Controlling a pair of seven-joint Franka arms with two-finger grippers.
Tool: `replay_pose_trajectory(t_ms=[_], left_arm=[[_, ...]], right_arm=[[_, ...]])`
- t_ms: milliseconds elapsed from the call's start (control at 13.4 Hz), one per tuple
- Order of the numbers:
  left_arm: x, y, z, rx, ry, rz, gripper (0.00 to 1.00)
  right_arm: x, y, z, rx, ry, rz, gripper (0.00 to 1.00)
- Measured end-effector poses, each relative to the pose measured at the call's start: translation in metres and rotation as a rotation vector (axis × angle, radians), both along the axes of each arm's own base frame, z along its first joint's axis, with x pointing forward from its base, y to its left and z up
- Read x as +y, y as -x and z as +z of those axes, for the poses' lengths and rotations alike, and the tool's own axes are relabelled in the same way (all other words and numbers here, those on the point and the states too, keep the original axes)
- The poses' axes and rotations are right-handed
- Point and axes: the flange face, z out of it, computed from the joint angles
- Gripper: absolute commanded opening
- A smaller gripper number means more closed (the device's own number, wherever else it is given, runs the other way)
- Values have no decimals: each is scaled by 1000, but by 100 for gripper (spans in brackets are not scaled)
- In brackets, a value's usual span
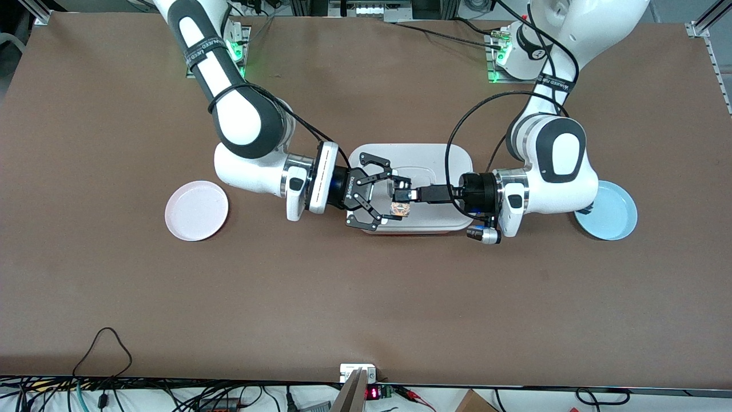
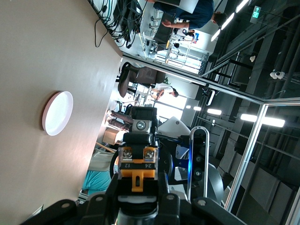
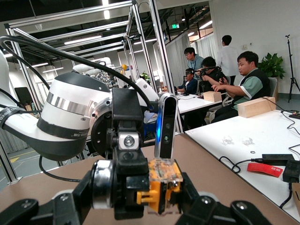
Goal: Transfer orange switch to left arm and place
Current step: 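Open the right gripper and withdraw it from the switch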
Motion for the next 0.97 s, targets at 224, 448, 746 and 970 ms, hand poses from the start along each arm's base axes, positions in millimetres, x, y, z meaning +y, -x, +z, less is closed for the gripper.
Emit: replay_pose_trajectory(t_ms=[224,448,746,970], left_arm=[[-1,0,-1,4,2,9,0],[-3,-2,0,16,27,33,0],[-3,-1,0,15,29,30,0],[-1,-2,1,14,31,30,0]], right_arm=[[-12,-11,8,-15,-4,-19,100],[-44,-30,23,-49,-24,-9,100],[-131,-66,28,-100,-27,108,100],[-205,-70,34,-114,-34,246,100]])
